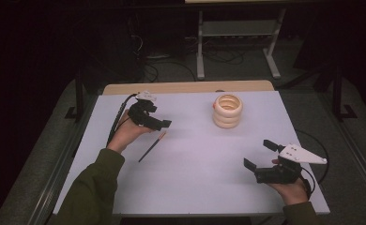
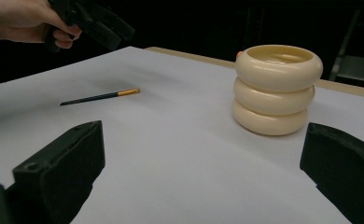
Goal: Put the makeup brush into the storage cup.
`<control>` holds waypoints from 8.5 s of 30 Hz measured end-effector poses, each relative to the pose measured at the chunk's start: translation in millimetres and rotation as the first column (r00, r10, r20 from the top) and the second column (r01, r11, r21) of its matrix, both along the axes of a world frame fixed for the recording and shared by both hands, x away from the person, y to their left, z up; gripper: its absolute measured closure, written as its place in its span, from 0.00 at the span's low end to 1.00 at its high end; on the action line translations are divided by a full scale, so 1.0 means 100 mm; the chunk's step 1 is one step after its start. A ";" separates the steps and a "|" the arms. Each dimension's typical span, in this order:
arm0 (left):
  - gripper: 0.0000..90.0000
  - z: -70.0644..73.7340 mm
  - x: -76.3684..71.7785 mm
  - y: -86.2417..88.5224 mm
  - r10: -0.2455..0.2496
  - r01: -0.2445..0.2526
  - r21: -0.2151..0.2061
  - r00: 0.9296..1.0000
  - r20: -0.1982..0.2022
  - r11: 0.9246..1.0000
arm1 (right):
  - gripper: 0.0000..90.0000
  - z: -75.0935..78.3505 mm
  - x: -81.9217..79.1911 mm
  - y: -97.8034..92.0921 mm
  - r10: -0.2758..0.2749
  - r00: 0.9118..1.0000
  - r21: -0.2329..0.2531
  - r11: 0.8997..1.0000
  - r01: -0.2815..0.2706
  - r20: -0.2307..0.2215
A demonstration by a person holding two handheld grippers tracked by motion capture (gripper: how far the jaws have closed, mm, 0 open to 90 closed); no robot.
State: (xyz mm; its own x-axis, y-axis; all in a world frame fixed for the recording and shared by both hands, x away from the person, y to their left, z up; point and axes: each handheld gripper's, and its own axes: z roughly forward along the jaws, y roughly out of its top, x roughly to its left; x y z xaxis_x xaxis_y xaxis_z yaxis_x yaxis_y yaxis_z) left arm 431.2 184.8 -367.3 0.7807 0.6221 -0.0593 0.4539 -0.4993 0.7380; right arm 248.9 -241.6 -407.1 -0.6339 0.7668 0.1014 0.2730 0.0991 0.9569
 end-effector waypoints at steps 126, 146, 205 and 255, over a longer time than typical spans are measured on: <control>0.87 -0.48 0.12 -0.24 0.132 0.060 0.441 0.910 -0.393 0.896 | 0.00 0.00 0.01 -0.02 -0.008 1.000 0.010 1.000 0.008 0.003; 0.91 -0.48 0.13 -0.24 0.132 0.069 0.459 0.910 -0.393 0.886 | 0.00 0.00 0.01 -0.02 -0.011 1.000 0.013 1.000 0.011 -0.003; 0.94 -0.06 -0.19 0.14 -0.018 0.042 0.103 0.974 -0.226 0.994 | 0.00 0.02 0.01 -0.01 -0.015 1.000 0.012 1.000 0.015 0.001; 0.94 -0.01 -0.73 0.08 -0.143 0.159 -0.326 0.987 0.071 0.932 | 0.47 0.31 0.47 0.58 0.132 0.990 0.114 0.986 -0.125 -0.057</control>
State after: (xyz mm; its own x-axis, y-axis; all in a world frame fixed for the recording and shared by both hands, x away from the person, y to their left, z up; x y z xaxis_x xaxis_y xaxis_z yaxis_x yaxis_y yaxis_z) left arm 357.9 193.0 -367.9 0.8705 0.4481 -0.2035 0.3547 -0.2845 0.8906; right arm 295.5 -183.5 -376.0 -0.7161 0.6612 0.2237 0.3256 0.0330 0.9449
